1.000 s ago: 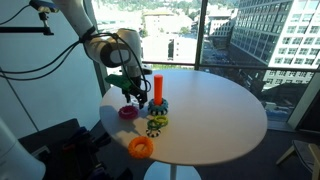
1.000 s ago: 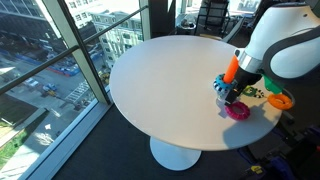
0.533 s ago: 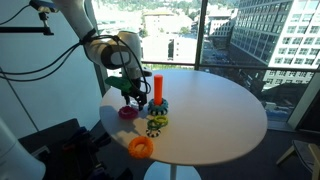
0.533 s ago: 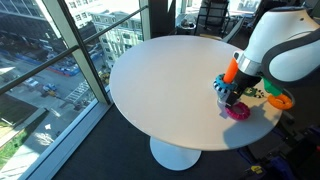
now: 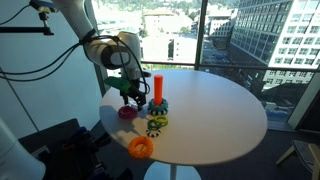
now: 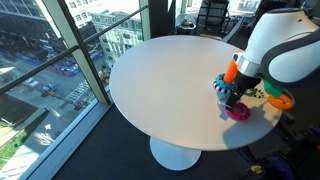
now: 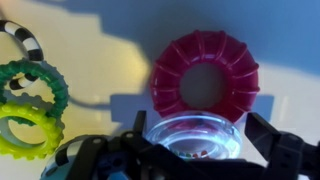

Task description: Remove the circular object from the orange object

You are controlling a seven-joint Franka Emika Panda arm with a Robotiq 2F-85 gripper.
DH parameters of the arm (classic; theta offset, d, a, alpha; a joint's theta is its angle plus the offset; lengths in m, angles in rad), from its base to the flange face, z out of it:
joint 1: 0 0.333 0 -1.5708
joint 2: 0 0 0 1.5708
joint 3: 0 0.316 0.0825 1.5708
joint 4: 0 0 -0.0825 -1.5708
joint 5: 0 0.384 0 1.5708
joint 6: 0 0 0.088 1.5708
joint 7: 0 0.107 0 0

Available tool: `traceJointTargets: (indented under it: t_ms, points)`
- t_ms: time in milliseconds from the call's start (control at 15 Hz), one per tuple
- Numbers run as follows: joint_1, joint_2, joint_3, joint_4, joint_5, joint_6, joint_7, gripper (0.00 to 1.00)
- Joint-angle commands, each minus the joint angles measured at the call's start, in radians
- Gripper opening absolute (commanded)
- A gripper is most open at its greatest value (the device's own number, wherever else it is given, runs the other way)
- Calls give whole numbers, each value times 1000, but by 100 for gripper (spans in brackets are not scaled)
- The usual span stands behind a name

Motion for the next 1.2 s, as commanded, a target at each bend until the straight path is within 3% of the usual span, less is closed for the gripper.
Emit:
traceJointTargets:
  t_ms: [0,733,1133]
  points:
    - [-24,-48,26,8,14,-81,-12,100]
    - [-36,-230,-10,45,-74,-251,146,100]
    - [-54,-338,-21,85,-30,-397,102,100]
